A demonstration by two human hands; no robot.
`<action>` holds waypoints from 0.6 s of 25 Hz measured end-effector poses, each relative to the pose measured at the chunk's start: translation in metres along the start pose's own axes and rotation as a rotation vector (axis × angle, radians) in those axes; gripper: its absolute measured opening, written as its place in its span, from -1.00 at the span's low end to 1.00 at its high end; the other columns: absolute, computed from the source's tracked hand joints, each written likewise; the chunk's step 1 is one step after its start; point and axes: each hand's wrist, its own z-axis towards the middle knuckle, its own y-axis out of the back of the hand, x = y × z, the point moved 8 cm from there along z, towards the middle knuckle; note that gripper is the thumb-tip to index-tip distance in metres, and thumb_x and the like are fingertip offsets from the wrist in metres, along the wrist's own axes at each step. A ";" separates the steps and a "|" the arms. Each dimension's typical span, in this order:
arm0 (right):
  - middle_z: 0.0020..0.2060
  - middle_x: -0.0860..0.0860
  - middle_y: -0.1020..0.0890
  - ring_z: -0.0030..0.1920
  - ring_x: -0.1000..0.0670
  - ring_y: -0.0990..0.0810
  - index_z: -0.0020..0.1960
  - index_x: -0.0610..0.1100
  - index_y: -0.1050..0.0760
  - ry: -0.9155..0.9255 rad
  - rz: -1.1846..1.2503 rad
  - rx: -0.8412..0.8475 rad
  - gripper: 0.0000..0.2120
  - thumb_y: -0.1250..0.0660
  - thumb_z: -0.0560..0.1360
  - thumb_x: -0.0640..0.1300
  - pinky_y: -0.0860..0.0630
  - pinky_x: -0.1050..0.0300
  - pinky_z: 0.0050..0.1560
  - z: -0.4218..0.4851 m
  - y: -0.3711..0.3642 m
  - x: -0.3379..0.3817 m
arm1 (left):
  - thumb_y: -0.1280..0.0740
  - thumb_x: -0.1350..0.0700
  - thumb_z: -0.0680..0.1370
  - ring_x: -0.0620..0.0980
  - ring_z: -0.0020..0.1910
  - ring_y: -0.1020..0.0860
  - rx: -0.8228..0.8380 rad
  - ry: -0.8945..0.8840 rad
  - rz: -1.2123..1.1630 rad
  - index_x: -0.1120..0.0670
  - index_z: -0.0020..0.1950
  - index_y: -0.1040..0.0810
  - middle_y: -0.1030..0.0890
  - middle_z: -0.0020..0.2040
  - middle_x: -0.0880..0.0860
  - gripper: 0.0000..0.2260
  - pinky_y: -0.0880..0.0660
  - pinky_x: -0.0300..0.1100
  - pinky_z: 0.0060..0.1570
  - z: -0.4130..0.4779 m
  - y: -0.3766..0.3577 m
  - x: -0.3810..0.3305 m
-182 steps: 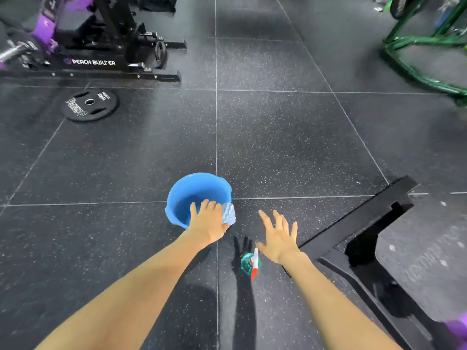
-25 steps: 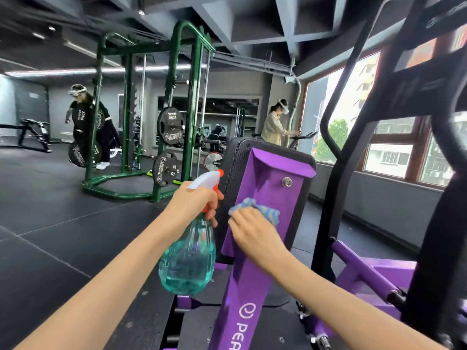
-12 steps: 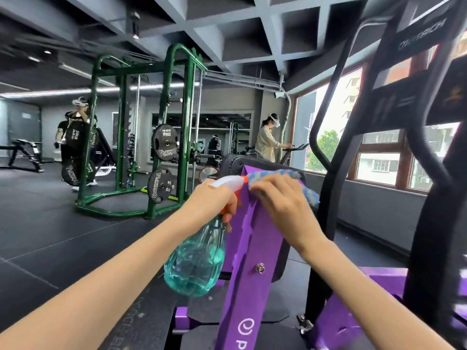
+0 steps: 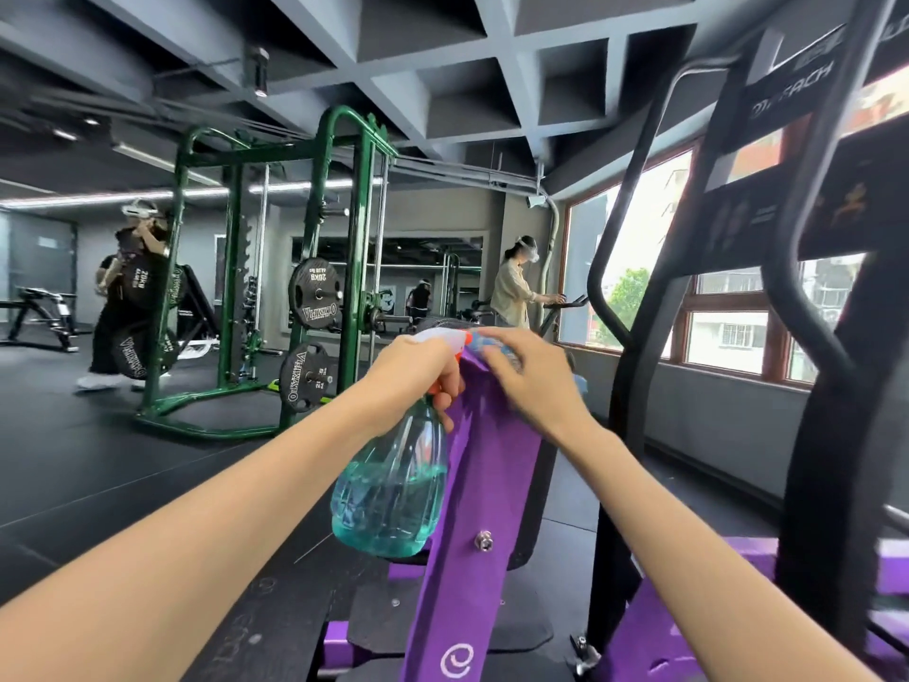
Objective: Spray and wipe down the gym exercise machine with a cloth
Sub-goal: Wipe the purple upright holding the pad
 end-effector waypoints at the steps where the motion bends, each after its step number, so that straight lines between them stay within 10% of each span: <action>1: 0.08 -0.07 -0.64 0.11 -0.02 -0.57 0.19 -0.16 -0.58 0.089 0.023 0.040 -0.76 -0.30 0.54 -0.18 -0.36 0.23 0.15 -0.001 -0.003 0.005 | -0.14 0.44 0.39 0.00 -0.62 -0.37 -0.019 0.035 0.004 0.23 -0.03 -0.54 -0.49 -0.25 0.21 -0.73 -0.49 -0.18 -0.56 0.004 0.005 0.006; 6: 0.07 -0.02 -0.65 0.12 -0.03 -0.57 0.13 -0.06 -0.62 -0.208 -0.082 -0.031 -0.77 -0.29 0.52 -0.21 -0.42 0.14 0.19 0.001 0.032 -0.057 | -0.10 0.45 0.40 0.03 -0.68 -0.40 0.031 0.082 0.140 0.06 -0.04 -0.53 -0.54 -0.27 0.19 -0.63 -0.46 -0.22 -0.61 0.012 0.014 0.017; 10: 0.02 0.02 -0.66 0.01 0.21 -0.56 0.13 -0.10 -0.62 0.121 0.068 0.039 -0.79 -0.35 0.51 -0.20 -0.39 0.39 0.07 -0.001 -0.004 0.004 | -0.17 0.39 0.36 0.15 -0.63 -0.54 0.062 0.224 0.219 0.16 0.00 -0.48 -0.49 -0.59 0.09 -0.71 -0.35 -0.34 -0.64 0.009 0.009 0.028; 15: 0.05 0.01 -0.65 0.09 0.03 -0.58 0.13 -0.07 -0.62 -0.090 0.035 -0.070 -0.81 -0.32 0.55 -0.11 -0.41 0.23 0.15 -0.010 0.029 -0.048 | -0.22 0.33 0.28 0.12 -0.58 -0.50 -0.029 0.055 0.098 0.12 0.00 -0.58 -0.59 -0.35 0.17 -0.65 -0.46 -0.26 -0.41 -0.012 0.018 0.018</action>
